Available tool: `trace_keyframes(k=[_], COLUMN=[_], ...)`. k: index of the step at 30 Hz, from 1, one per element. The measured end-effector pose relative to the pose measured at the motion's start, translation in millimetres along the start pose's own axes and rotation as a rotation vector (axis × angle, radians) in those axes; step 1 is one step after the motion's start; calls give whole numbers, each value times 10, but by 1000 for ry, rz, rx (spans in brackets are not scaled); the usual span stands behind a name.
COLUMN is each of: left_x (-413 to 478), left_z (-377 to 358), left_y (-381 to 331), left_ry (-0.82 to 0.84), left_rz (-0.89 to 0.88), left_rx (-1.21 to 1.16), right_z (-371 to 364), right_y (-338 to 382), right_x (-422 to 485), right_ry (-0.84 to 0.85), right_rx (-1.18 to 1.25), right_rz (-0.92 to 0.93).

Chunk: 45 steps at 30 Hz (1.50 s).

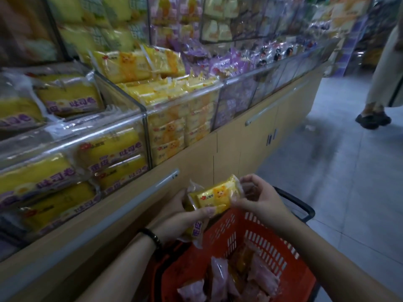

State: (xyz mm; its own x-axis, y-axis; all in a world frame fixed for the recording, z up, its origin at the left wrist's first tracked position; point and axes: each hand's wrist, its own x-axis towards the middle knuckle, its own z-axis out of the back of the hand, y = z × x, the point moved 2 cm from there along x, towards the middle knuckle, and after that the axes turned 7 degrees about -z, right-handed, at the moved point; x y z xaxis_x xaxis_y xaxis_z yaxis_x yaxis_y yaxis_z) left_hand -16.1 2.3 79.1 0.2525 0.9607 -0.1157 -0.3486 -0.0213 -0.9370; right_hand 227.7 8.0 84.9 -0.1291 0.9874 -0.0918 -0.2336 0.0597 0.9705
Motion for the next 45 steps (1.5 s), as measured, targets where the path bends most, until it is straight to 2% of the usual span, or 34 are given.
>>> trace_keyframes(k=[4,7,11,15,18,20,23,27,33,36,39,42,45], left_x=[-210,-382,-662,-975,-1205,-1310,-1361,-1303,-1113,-1037,-1014,-1026,-1048], left_z=[97,218,457,838,1248,1564,2072,2551,2930,3013,3009,2974,2981], left_y=[-346,-641,-1299,-1965,-2385,-2592,-2730,-2606,-2167,-2067,-2047,-2053,-2063], left_ry=[-22,-82,-98,-19,13,30,-110,-346,-504,-524,-514,-477,-458], left_rz=[21,-37,-153,-207,-186,-166,-184,-280,-409,-421,-401,-354,-307], left_rx=[75,193,440,543,611,592,638,723,834,975,1018,1065,1075], right_z=[53,96,172,244,267,201,-10,-428,-998,-1164,-1239,-1249,-1252], right_y=[311,663,1257,1899,2368,2655,3009,3260,3241,3184,3171,3216,3356], right_x=[-99,-168,-232,-162,19,201,499,842,1277,1406,1457,1415,1247], right_ry=[16,40,62,3,-108,-179,-279,-310,-372,-413,-410,-360,-425], right_rx=[-442,-584,-589,-383,-238,-275,-404,-543,-835,-843,-794,-909,-993], right_rz=[300,421,577,711,747,752,724,685,607,579,573,528,553])
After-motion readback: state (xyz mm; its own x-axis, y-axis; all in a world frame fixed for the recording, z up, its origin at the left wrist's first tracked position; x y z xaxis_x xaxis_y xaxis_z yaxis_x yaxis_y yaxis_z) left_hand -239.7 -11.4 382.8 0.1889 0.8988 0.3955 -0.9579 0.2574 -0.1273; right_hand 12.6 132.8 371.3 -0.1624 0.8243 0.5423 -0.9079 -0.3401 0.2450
